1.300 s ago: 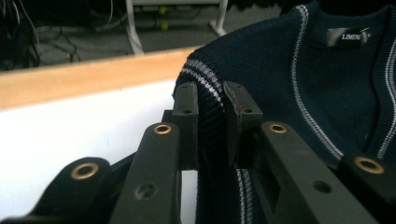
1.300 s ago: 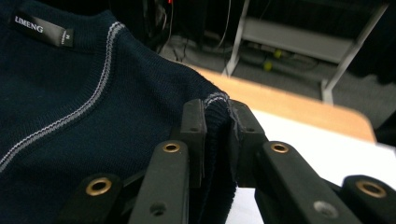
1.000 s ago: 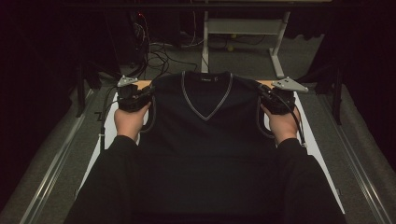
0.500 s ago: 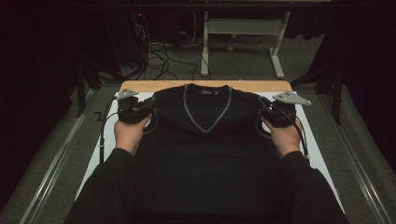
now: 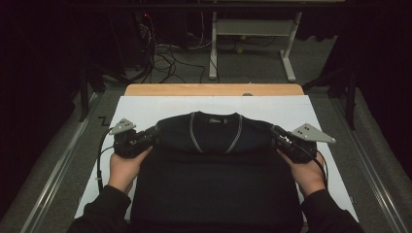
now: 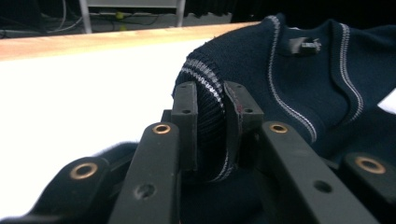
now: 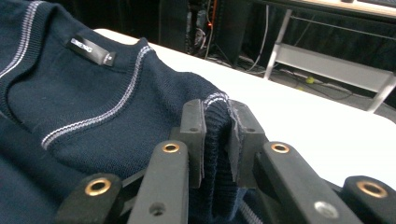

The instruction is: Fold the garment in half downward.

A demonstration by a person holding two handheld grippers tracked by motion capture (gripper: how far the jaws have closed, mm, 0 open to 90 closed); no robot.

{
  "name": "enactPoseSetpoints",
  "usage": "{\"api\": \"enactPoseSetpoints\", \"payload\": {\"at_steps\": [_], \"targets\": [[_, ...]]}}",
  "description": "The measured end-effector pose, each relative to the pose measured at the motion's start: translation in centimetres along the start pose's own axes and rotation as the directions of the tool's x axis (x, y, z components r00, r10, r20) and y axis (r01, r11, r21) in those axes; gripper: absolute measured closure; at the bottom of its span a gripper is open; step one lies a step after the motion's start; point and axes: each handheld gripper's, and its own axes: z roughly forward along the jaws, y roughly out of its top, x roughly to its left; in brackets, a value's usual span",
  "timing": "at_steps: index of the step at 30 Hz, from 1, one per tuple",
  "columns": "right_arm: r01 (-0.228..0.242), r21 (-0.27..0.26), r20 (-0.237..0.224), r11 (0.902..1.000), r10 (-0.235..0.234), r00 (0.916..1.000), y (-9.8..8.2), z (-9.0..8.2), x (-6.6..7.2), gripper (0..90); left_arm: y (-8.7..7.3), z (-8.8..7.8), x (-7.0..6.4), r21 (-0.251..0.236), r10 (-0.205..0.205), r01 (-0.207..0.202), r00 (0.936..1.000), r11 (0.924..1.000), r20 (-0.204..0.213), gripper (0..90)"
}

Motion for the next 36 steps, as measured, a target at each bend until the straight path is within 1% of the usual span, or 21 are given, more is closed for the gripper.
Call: {"api": "enactPoseSetpoints", "payload": {"at_steps": [1, 5, 7, 11, 16, 19, 20, 21, 22, 23, 24, 26, 28, 33, 36], "targets": [[0.008, -0.006, -0.004, 1.0, -0.008, 1.0, -0.4, -0.5, 0.3, 78.9, -0.4, -0.3, -0.2, 0.001, 0.005, -0.005, 1.0, 1.0, 0.003, 72.5], [0.013, -0.012, -0.023, 0.9999, -0.013, 0.9997, -1.5, -1.8, 1.1, 78.9, -1.7, -1.3, -0.9, 0.004, 0.012, -0.012, 0.9998, 0.9999, 0.015, 72.5], [0.018, -0.014, -0.024, 0.9997, -0.018, 0.9996, -2.1, -2.4, 1.5, 78.9, -2.4, -1.7, -1.2, 0.009, 0.018, -0.018, 0.9997, 0.9998, 0.019, 72.6], [0.042, -0.01, -0.022, 0.9991, -0.042, 0.9989, -3.1, -3.3, 2.1, 78.9, -3.8, -2.3, -1.6, 0.019, 0.009, -0.009, 0.9992, 0.9998, 0.039, 72.5], [0.064, -0.007, -0.036, 0.998, -0.064, 0.9973, -4.4, -4.7, 3.2, 78.9, -5.3, -3.3, -2.5, 0.026, 0.023, -0.024, 0.9983, 0.9994, 0.054, 72.5], [0.074, -0.01, -0.04, 0.9972, -0.075, 0.9964, -5.3, -5.4, 3.8, 78.9, -6.1, -3.8, -2.8, 0.035, 0.037, -0.039, 0.9983, 0.9986, 0.045, 72.5], [0.077, -0.012, -0.038, 0.997, -0.077, 0.9963, -5.6, -5.6, 3.9, 78.9, -6.6, -3.9, -2.9, 0.042, 0.028, -0.03, 0.9988, 0.9987, 0.04, 72.5], [0.071, -0.01, -0.038, 0.9974, -0.071, 0.9967, -6.0, -5.7, 4.0, 78.9, -6.8, -4.0, -2.8, 0.047, 0.015, -0.017, 0.999, 0.9988, 0.041, 72.5], [0.074, -0.006, -0.039, 0.9972, -0.075, 0.9964, -6.1, -5.8, 4.1, 78.9, -7.2, -4.0, -2.9, 0.064, 0.001, -0.003, 0.999, 0.9979, 0.044, 72.5], [0.075, 0.001, -0.045, 0.9972, -0.075, 0.9962, -6.4, -5.9, 4.2, 78.9, -7.4, -4.1, -2.9, 0.079, 0.007, -0.01, 0.9991, 0.9968, 0.042, 72.5], [0.08, 0.006, -0.052, 0.9967, -0.08, 0.9954, -6.6, -6.1, 4.3, 78.9, -7.6, -4.2, -3.0, 0.084, 0.009, -0.012, 0.9991, 0.9964, 0.042, 72.5], [0.081, 0.013, -0.06, 0.9966, -0.08, 0.995, -6.9, -6.5, 4.5, 78.8, -7.9, -4.6, -3.2, 0.083, 0.007, -0.011, 0.9987, 0.9965, 0.05, 72.5], [0.072, 0.012, -0.066, 0.9973, -0.071, 0.9953, -7.1, -7.2, 4.5, 78.8, -8.0, -5.0, -3.5, 0.082, 0.003, -0.008, 0.9983, 0.9966, 0.058, 72.5], [0.05, 0.009, -0.074, 0.9987, -0.05, 0.9961, -7.5, -8.4, 4.8, 78.8, -8.8, -5.7, -4.3, 0.092, 0.015, -0.021, 0.9977, 0.9955, 0.066, 72.5], [0.047, 0.011, -0.078, 0.9988, -0.046, 0.9959, -7.8, -9.1, 5.1, 78.8, -9.5, -6.3, -4.8, 0.106, 0.036, -0.043, 0.997, 0.9934, 0.069, 72.3]]}}
